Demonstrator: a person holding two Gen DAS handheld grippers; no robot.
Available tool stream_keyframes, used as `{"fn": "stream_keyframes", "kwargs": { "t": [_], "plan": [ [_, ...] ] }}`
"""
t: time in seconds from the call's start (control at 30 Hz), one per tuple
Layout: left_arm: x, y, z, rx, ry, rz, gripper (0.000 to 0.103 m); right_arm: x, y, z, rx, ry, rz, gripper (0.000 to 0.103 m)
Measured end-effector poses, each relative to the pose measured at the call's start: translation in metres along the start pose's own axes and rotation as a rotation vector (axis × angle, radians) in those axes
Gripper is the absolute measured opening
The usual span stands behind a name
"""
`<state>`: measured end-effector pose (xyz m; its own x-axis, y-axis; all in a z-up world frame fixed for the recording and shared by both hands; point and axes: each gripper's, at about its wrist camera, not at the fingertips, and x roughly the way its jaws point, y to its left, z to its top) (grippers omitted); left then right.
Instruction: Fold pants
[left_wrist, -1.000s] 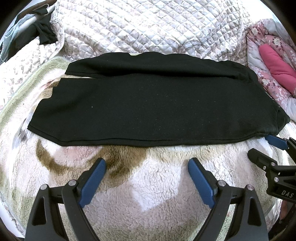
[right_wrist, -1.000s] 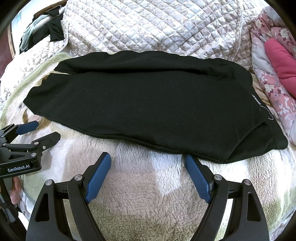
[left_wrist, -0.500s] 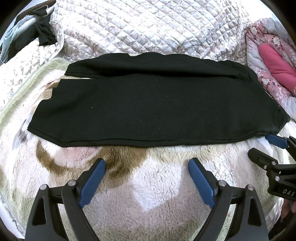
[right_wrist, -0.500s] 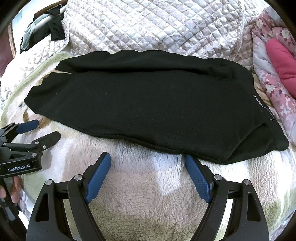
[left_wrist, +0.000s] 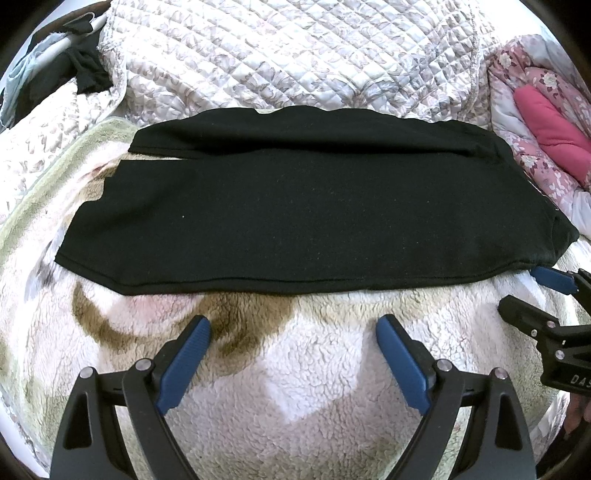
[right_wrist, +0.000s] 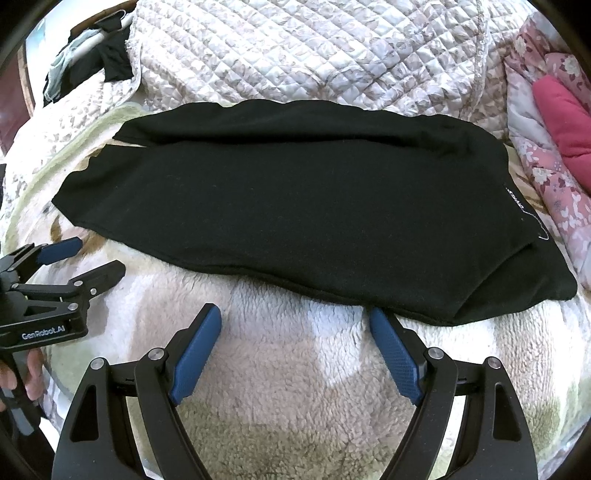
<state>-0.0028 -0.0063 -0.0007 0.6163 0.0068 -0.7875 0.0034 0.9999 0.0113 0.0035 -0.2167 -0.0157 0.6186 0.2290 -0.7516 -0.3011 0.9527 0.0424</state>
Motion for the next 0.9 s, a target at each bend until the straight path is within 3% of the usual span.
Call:
{"fn": "stream_keyframes", "kwargs": {
  "t": [0.53,0.73,0.9],
  "plan": [
    [-0.011,0.008,0.004,-0.036,-0.034,-0.003,0.091,-0.018,-0.025,0.002,0.073,-0.029,0.024,0.083],
    [-0.016,0.044,0.005,-0.137,-0.063,0.013,0.091,-0.037,-0.064,0.003,0.201,-0.076,-0.017,0.083],
    [-0.009,0.078,0.002,-0.242,-0.048,0.045,0.09,-0.038,-0.104,0.001,0.38,-0.064,-0.03,0.083]
  ]
}}
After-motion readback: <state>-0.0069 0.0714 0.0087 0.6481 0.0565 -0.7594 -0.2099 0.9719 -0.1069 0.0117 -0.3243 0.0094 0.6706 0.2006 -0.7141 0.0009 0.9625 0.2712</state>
